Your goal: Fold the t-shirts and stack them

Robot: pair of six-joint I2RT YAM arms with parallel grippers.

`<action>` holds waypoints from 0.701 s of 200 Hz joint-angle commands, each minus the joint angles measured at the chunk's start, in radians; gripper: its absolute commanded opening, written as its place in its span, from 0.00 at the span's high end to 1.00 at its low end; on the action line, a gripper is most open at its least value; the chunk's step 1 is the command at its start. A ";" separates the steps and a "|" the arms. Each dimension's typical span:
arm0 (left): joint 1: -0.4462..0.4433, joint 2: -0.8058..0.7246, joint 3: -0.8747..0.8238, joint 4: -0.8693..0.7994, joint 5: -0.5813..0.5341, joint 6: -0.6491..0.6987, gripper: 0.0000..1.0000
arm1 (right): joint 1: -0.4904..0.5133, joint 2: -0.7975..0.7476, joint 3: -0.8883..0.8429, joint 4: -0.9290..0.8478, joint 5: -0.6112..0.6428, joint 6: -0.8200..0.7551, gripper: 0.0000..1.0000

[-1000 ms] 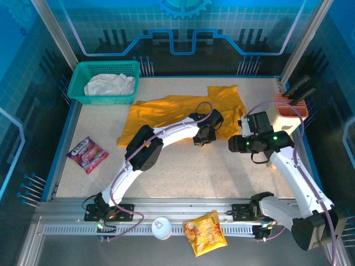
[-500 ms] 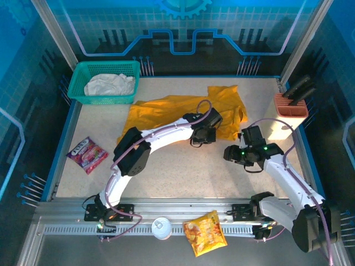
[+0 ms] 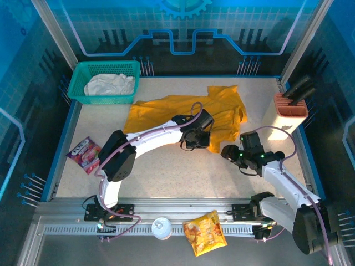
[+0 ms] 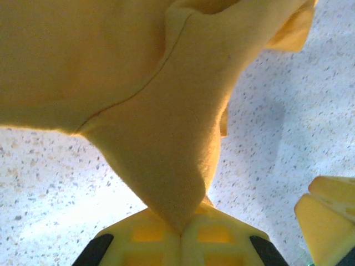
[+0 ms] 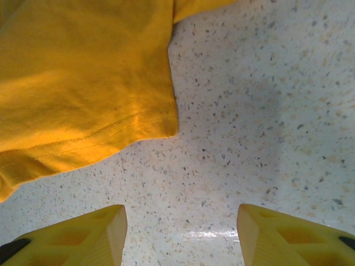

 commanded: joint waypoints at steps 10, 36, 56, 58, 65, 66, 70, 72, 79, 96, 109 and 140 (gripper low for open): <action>-0.006 -0.064 -0.056 0.058 0.076 0.004 1.00 | 0.059 0.022 -0.016 0.076 0.039 0.105 0.44; -0.006 -0.060 -0.090 0.072 0.065 0.003 1.00 | 0.097 0.079 0.008 0.078 0.071 0.109 0.45; -0.006 -0.050 -0.101 0.074 0.037 0.010 1.00 | 0.111 0.152 0.043 0.082 0.105 0.091 0.47; -0.006 -0.049 -0.101 0.074 0.034 0.011 1.00 | 0.113 0.160 0.050 0.081 0.109 0.086 0.47; -0.006 -0.043 -0.103 0.071 0.017 0.016 1.00 | 0.115 0.187 0.070 0.070 0.130 0.071 0.48; -0.006 -0.042 -0.103 0.070 0.014 0.016 1.00 | 0.115 0.192 0.073 0.068 0.135 0.069 0.48; -0.006 -0.039 -0.103 0.068 0.004 0.019 1.00 | 0.117 0.210 0.087 0.059 0.152 0.060 0.48; -0.006 -0.036 -0.103 0.067 -0.001 0.021 1.00 | 0.119 0.218 0.096 0.055 0.162 0.055 0.49; -0.004 -0.028 -0.103 0.063 -0.019 0.026 1.00 | 0.125 0.247 0.121 0.031 0.196 0.038 0.49; -0.002 -0.008 -0.106 0.061 -0.035 0.028 1.00 | 0.143 0.323 0.183 -0.018 0.260 0.003 0.51; -0.001 0.005 -0.113 0.074 -0.030 0.024 1.00 | 0.158 0.383 0.220 -0.036 0.284 -0.017 0.52; 0.001 0.036 -0.114 0.092 -0.012 0.019 1.00 | 0.175 0.518 0.275 -0.035 0.299 -0.039 0.53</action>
